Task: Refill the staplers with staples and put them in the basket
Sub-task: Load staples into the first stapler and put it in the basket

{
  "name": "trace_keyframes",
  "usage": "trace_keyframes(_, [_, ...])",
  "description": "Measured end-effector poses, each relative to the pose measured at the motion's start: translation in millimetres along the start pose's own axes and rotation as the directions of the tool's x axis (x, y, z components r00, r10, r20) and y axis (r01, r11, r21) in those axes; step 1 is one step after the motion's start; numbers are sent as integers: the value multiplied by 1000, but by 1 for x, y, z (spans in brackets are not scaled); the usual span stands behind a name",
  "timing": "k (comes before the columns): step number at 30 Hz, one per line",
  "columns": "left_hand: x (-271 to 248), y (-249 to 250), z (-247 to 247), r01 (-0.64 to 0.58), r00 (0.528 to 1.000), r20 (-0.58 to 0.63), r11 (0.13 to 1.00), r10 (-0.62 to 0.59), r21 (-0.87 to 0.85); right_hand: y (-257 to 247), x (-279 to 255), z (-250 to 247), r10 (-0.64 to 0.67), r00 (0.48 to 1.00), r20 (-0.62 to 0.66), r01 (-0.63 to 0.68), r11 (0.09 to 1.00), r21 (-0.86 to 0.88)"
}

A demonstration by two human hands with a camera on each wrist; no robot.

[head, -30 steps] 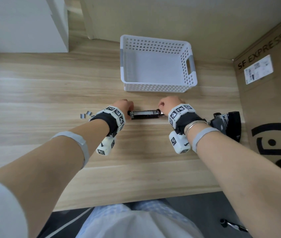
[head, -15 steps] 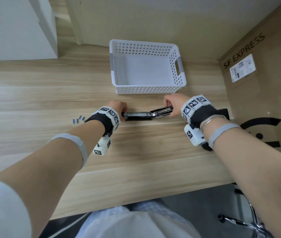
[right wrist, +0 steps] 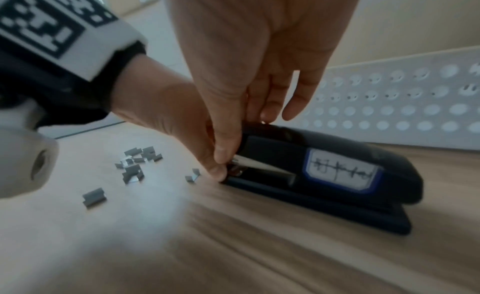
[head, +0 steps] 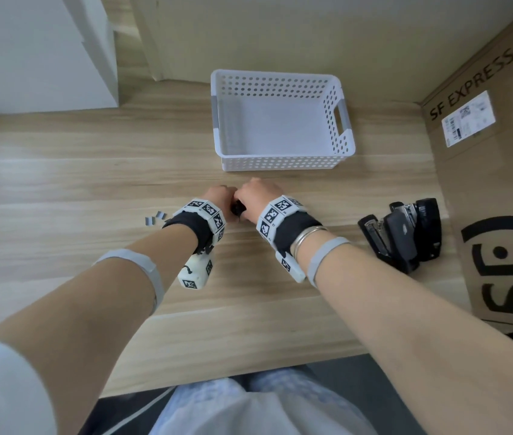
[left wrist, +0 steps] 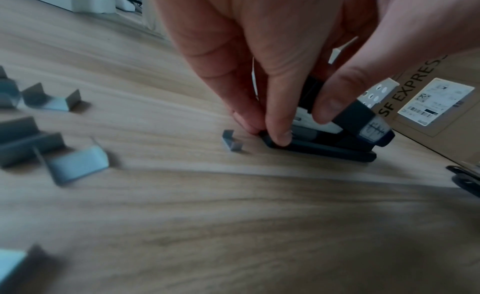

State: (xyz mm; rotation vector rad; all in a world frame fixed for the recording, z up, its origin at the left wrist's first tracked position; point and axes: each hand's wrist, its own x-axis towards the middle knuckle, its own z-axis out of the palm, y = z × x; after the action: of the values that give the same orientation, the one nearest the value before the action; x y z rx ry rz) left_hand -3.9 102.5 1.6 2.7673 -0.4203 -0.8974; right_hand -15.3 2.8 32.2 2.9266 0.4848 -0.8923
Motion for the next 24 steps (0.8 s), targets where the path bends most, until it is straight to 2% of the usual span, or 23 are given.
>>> trace_keyframes(6, [0,3,0,8,1000,14,1000,-7,-17,6,-3,5,28,998,-53,-24,997,77])
trace_keyframes(10, [0,6,4,4,1000,16,998,-3,-56,19,-8,14,85,996,-4,-83,978,190])
trace_keyframes(16, [-1,12,1,-54,998,25,997,56,-53,32,-9,24,136,988,78,-146,977,153])
trace_keyframes(19, [0,12,-16,-94,996,-1,995,94,-41,34,-12,14,150,985,81,-162,972,172])
trace_keyframes(24, [-2,6,-70,-182,978,-116,981,174,-61,50,-20,-35,131,991,6,-122,900,418])
